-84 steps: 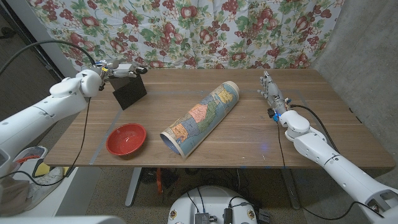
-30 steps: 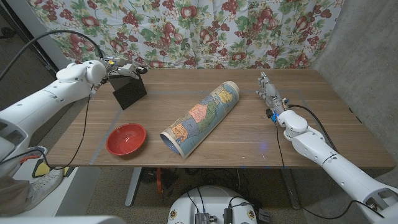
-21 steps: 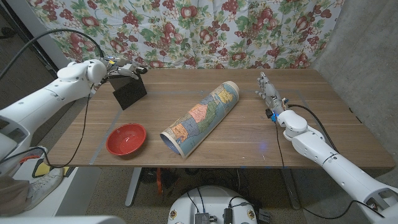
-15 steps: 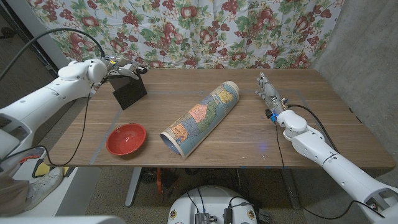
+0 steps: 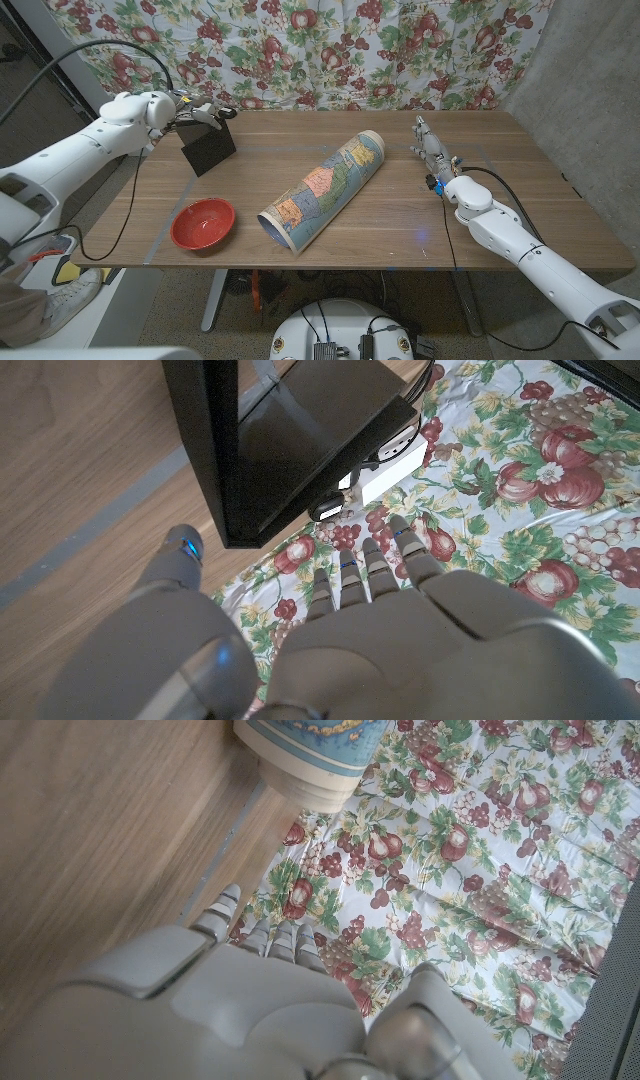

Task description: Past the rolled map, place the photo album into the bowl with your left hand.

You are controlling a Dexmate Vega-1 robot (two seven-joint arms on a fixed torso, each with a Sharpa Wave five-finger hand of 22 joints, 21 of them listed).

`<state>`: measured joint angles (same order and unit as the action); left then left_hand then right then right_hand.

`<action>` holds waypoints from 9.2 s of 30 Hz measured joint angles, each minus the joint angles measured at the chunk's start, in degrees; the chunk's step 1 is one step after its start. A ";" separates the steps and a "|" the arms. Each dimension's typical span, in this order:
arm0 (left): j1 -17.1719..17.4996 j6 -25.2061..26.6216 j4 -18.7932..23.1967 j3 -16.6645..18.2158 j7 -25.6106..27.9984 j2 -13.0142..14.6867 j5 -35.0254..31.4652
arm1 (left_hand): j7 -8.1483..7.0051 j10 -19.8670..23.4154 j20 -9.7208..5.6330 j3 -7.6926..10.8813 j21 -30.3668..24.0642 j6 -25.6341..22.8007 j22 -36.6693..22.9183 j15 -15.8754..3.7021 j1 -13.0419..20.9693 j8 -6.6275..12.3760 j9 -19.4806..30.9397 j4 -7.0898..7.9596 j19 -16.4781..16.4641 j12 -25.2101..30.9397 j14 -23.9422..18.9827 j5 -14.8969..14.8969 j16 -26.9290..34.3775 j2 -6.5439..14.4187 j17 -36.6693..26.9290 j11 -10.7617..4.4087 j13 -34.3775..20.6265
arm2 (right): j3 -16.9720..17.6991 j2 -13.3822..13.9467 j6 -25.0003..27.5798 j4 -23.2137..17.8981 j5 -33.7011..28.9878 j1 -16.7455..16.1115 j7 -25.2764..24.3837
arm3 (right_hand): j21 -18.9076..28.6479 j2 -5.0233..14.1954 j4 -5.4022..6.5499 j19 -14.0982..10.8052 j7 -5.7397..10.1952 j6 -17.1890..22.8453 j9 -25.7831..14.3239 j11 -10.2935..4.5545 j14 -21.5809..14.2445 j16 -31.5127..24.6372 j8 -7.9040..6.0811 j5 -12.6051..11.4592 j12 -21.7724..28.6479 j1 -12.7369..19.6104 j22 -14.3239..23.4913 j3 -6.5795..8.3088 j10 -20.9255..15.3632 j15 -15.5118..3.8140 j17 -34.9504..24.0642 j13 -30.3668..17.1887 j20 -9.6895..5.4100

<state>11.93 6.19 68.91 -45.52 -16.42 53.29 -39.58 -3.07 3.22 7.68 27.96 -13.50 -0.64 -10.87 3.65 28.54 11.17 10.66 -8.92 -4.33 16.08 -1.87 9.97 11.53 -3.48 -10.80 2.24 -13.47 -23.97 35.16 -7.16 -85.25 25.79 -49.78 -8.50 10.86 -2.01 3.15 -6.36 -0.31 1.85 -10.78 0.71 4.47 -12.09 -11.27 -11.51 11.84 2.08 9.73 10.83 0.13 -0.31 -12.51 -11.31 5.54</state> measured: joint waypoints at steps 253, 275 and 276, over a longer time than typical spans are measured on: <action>-0.59 9.63 2.54 -5.09 -8.94 -4.48 -2.27 | 4.73 37.57 -8.81 7.25 -34.50 -35.35 -15.25 -8.86 29.52 9.00 6.93 -0.86 -33.99 14.89 -44.61 2.72 23.77 11.53 -16.28 -6.47 -16.00 | 0.38 2.67 0.68 -0.29 1.57 -0.61 3.69 | 0.00 1.06 -0.47 0.29 0.00 0.00 0.00 0.21 0.29 0.00 0.00 0.00 0.00 1.05 0.00 -0.47 0.21 0.32 -0.03 0.00 0.31; 3.26 12.01 8.60 -2.27 -7.58 -2.08 -1.56 | 3.99 41.50 -9.22 8.76 -42.06 -40.29 -17.71 -9.19 31.24 11.67 11.88 -1.30 -33.17 17.20 -47.36 2.61 25.14 9.81 -19.90 -6.44 -18.35 | 0.86 3.03 -0.08 -1.14 1.65 -1.73 3.19 | 0.00 1.06 -0.47 0.30 0.00 0.00 0.00 0.21 0.29 0.00 0.00 0.00 0.00 1.05 0.00 -0.47 0.21 0.31 -0.02 0.00 0.31; 3.33 12.23 8.73 -2.22 -7.55 -2.02 -1.52 | 4.00 41.51 -9.22 8.79 -42.07 -40.47 -17.71 -9.27 31.24 11.67 11.92 -1.33 -33.17 17.20 -47.43 2.61 25.14 9.81 -19.90 -6.45 -18.31 | 0.90 3.03 -0.11 -1.18 1.65 -1.78 3.17 | 0.00 1.06 -0.47 0.29 0.00 0.00 0.00 0.21 0.29 0.00 0.00 0.00 0.00 1.05 0.00 -0.47 0.21 0.31 -0.02 0.00 0.31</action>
<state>15.26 18.42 77.64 -47.74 -23.96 51.26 -41.10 0.92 44.73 -1.54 36.75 -55.57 -41.11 -28.58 -5.62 59.79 22.84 22.58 -10.24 -37.50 33.28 -49.30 12.58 36.67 6.33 -30.70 -4.21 -31.78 -23.07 38.19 -7.27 -86.43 27.44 -51.56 -5.33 10.86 -0.95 2.68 -6.07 -0.31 1.85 -10.78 0.92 4.76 -12.09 -11.27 -11.51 11.84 3.13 9.73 10.36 0.33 0.00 -12.54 -11.31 5.86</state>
